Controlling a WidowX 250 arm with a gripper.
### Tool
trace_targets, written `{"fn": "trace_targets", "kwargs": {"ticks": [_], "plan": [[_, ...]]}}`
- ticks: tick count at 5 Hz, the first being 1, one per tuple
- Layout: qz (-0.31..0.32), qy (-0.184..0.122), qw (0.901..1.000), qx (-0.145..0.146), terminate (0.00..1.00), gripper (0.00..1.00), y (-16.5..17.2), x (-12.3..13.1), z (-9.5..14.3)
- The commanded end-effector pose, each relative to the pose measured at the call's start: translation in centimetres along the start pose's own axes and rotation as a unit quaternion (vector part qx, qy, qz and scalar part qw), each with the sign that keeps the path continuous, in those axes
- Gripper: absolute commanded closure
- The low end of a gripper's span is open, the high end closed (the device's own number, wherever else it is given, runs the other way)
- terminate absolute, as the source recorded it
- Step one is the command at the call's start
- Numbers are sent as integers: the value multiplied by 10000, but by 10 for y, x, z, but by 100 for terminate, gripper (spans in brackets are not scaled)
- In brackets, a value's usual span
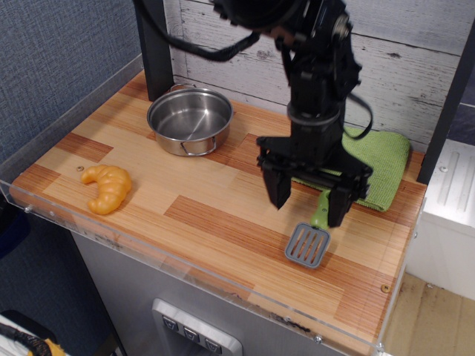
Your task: Place spatula on top of the towel.
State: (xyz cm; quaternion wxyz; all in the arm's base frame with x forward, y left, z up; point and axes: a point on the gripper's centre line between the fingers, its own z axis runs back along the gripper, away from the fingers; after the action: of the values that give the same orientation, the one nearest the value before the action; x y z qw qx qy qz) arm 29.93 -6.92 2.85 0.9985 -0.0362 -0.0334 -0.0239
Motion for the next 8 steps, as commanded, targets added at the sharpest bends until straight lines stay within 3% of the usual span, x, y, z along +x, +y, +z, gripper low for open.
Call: {"fn": "trace_targets", "kwargs": {"ticks": [1,3,4,6,8], "plan": [[-98,-108,9999,53,0,0,-8,12,0],[-91,-105,9998,113,0,0,-12,15,-12],[-69,-134,9997,194,0,100,-9,14,-13],[-54,-176,9996,228,0,100,-4,12,-5],[133,-485,9983,296,0,100,7,18,27]]}}
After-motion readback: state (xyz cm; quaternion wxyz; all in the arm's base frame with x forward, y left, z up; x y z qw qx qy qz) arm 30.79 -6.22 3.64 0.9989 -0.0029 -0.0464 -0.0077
